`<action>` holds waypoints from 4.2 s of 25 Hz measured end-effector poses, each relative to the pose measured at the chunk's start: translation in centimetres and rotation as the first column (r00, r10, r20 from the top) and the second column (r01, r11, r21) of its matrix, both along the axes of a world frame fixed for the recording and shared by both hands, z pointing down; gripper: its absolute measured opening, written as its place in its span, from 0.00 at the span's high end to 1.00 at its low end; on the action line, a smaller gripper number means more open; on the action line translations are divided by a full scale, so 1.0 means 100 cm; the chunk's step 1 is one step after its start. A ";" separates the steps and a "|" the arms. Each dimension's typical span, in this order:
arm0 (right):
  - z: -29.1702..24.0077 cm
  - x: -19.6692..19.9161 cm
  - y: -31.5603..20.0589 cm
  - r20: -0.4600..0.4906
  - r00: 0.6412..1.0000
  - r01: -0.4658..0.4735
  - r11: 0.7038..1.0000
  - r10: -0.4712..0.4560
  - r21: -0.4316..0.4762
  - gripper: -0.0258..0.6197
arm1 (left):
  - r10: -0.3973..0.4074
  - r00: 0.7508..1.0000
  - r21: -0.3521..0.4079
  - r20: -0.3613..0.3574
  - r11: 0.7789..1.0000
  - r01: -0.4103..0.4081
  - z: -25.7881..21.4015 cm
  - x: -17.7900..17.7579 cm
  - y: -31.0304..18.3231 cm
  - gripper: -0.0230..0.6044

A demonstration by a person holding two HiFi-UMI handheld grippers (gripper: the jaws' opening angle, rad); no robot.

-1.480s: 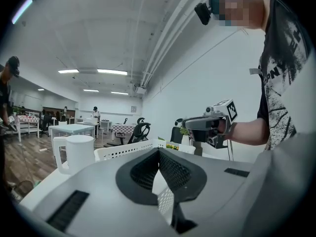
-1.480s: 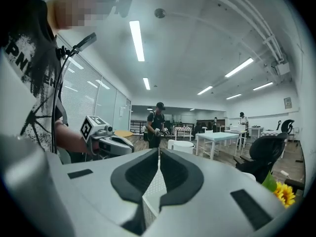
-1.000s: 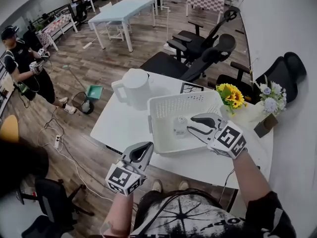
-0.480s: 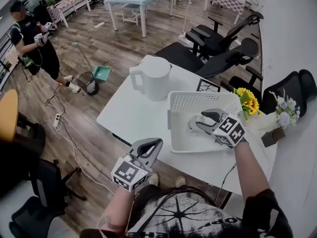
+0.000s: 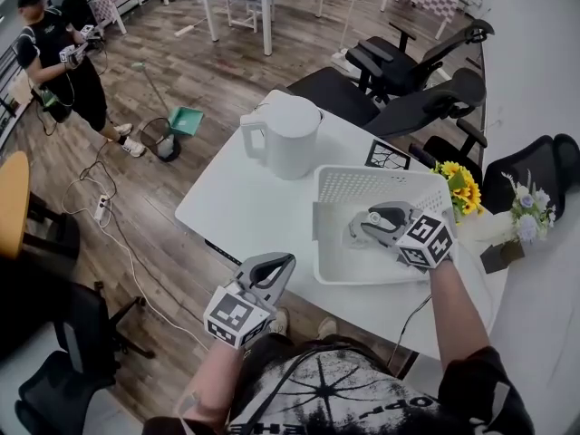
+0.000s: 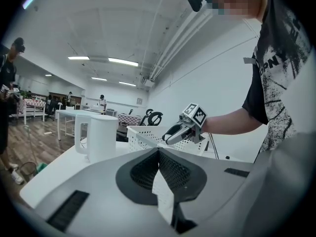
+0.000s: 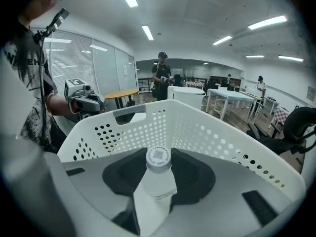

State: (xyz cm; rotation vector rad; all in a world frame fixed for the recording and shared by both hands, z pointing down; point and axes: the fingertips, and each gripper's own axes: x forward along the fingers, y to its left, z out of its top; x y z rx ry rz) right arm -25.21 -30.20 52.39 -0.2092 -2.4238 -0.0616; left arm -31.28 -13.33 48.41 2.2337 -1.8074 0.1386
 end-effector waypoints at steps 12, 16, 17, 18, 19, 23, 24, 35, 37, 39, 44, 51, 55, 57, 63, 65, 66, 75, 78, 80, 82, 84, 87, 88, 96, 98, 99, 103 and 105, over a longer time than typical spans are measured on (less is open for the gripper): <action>-0.006 -0.009 0.000 -0.010 0.999 0.043 0.999 -0.043 0.030 0.72 | -0.007 1.000 0.019 0.016 1.000 0.007 -0.010 -0.005 -0.007 0.95; -0.023 -0.014 -0.002 0.037 0.999 0.033 0.999 -0.034 0.023 0.72 | -0.008 0.999 0.027 0.032 1.000 0.008 -0.015 -0.010 -0.006 0.95; -0.028 -0.016 0.000 0.049 0.998 0.034 0.999 -0.035 0.025 0.72 | -0.008 0.999 0.028 0.038 1.000 0.007 -0.017 -0.011 -0.005 0.95; -0.034 -0.018 0.002 0.060 0.998 0.033 0.999 -0.034 0.028 0.72 | -0.006 0.999 0.031 0.041 1.000 0.005 -0.018 -0.013 -0.004 0.95; -0.040 -0.020 0.003 0.074 0.997 0.029 0.999 -0.031 0.029 0.72 | -0.004 0.999 0.034 0.043 0.999 0.003 -0.019 -0.014 -0.004 0.95; -0.067 -0.021 0.004 0.148 0.989 -0.009 1.000 0.008 0.011 0.72 | 0.020 0.999 0.049 0.050 0.999 -0.022 -0.025 -0.014 -0.006 0.95; -0.074 -0.021 0.004 0.169 0.985 -0.021 1.000 0.020 0.006 0.72 | 0.030 0.998 0.053 0.054 0.998 -0.033 -0.027 -0.014 -0.008 0.95; -0.127 -0.008 0.001 0.349 0.913 -0.215 0.976 0.212 -0.033 0.72 | 0.189 0.979 0.099 0.080 0.976 -0.196 -0.044 -0.007 -0.020 0.95; -0.135 -0.003 0.000 0.376 0.892 -0.255 0.966 0.250 -0.036 0.72 | 0.224 0.971 0.103 0.084 0.967 -0.232 -0.044 -0.004 -0.021 0.95; -0.144 0.003 0.000 0.399 0.874 -0.288 0.957 0.278 -0.037 0.72 | 0.254 0.964 0.109 0.077 0.959 -0.261 -0.045 0.000 -0.022 0.95; -0.166 0.023 0.004 0.436 0.838 -0.348 0.937 0.326 -0.033 0.72 | 0.314 0.947 0.132 0.075 0.938 -0.321 -0.052 0.013 -0.021 0.95; -0.205 0.056 0.010 0.516 0.779 -0.400 0.916 0.356 -0.028 0.72 | 0.358 0.930 0.145 0.087 0.919 -0.368 -0.062 0.034 -0.016 0.95; -0.229 0.085 0.013 0.550 0.759 -0.407 0.913 0.350 -0.019 0.72 | 0.366 0.925 0.156 0.100 0.912 -0.378 -0.074 0.056 -0.013 0.95; -0.239 0.101 0.015 0.562 0.751 -0.409 0.912 0.347 -0.017 0.72 | 0.368 0.924 0.160 0.107 0.911 -0.381 -0.079 0.071 -0.009 0.95; -0.255 0.152 0.024 0.586 0.733 -0.414 0.910 0.345 -0.018 0.72 | 0.329 0.937 0.165 0.121 0.924 -0.346 -0.090 0.107 -0.002 0.95; -0.256 0.170 0.025 0.588 0.731 -0.417 0.909 0.347 -0.017 0.72 | 0.322 0.939 0.167 0.121 0.926 -0.339 -0.092 0.122 -0.003 0.95; -0.255 0.180 0.026 0.586 0.731 -0.418 0.908 0.348 -0.017 0.72 | 0.321 0.939 0.167 0.122 0.926 -0.338 -0.092 0.131 -0.003 0.95; -0.242 0.272 0.033 0.553 0.743 -0.439 0.898 0.377 -0.022 0.72 | 0.372 0.921 0.155 0.115 0.909 -0.387 -0.093 0.228 -0.014 0.95; -0.227 0.300 0.033 0.532 0.746 -0.459 0.888 0.400 -0.023 0.72 | 0.401 0.910 0.149 0.109 0.898 -0.413 -0.087 0.257 -0.020 0.95; -0.214 0.316 0.033 0.518 0.747 -0.472 0.881 0.417 -0.027 0.72 | 0.418 0.903 0.146 0.102 0.891 -0.429 -0.082 0.275 -0.025 0.95; -0.200 0.331 0.032 0.508 0.745 -0.483 0.875 0.432 -0.035 0.72 | 0.432 0.896 0.142 0.097 0.885 -0.442 -0.076 0.291 -0.030 0.95; -0.185 0.345 0.032 0.500 0.742 -0.494 0.868 0.446 -0.042 0.72 | 0.446 0.890 0.139 0.092 0.880 -0.455 -0.071 0.306 -0.035 0.95; -0.164 0.359 0.034 0.484 0.741 -0.508 0.860 0.464 -0.046 0.72 | 0.462 0.883 0.129 0.086 0.873 -0.470 -0.065 0.324 -0.039 0.95; -0.156 0.364 0.035 0.478 0.741 -0.513 0.857 0.471 -0.050 0.72 | 0.467 0.880 0.124 0.084 0.872 -0.474 -0.063 0.330 -0.040 0.95; -0.088 0.387 0.039 0.423 0.732 -0.552 0.829 0.534 -0.093 0.72 | 0.493 0.868 0.082 0.064 0.864 -0.497 -0.044 0.360 -0.049 0.95; -0.071 0.389 0.038 0.406 0.733 -0.557 0.824 0.546 -0.101 0.72 | 0.496 0.866 0.068 0.058 0.864 -0.500 -0.039 0.364 -0.049 0.95; -0.064 0.390 0.038 0.397 0.733 -0.561 0.821 0.553 -0.108 0.72 | 0.499 0.865 0.062 0.055 0.863 -0.502 -0.036 0.366 -0.050 0.95; -0.040 0.395 0.033 0.368 0.730 -0.578 0.807 0.576 -0.118 0.72 | 0.513 0.858 0.037 0.039 0.857 -0.514 -0.023 0.377 -0.054 0.95; -0.031 0.396 0.032 0.357 0.729 -0.585 0.802 0.584 -0.116 0.72 | 0.519 0.854 0.023 0.030 0.854 -0.520 -0.017 0.381 -0.054 0.95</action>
